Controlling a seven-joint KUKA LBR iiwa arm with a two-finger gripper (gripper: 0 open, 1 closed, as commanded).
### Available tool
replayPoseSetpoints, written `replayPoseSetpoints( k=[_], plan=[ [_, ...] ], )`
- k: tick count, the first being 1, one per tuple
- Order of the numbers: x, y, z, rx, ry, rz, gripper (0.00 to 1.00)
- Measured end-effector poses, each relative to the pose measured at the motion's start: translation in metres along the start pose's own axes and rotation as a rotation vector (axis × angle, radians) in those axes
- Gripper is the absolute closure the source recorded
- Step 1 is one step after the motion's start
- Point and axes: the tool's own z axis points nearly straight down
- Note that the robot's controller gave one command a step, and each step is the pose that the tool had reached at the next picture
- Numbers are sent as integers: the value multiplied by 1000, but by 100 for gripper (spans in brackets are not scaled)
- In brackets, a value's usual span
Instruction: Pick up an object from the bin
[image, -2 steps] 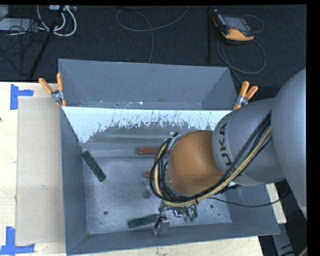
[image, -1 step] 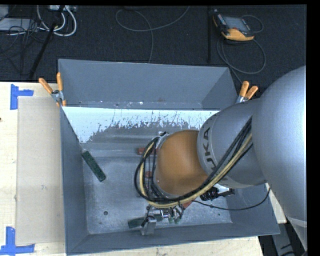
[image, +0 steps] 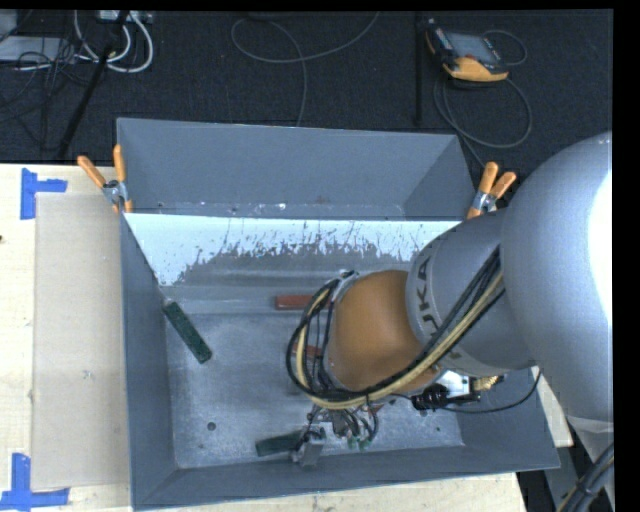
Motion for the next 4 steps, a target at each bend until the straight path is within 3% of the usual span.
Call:
replayPoseSetpoints(
  k=[1, 2, 4],
  plan=[
    [-2, 0, -1, 0, 1, 6, 0],
    [0, 0, 1, 2, 9, 6, 100],
    [0, -1, -31, 2, 8, 16, 100]
  ],
)
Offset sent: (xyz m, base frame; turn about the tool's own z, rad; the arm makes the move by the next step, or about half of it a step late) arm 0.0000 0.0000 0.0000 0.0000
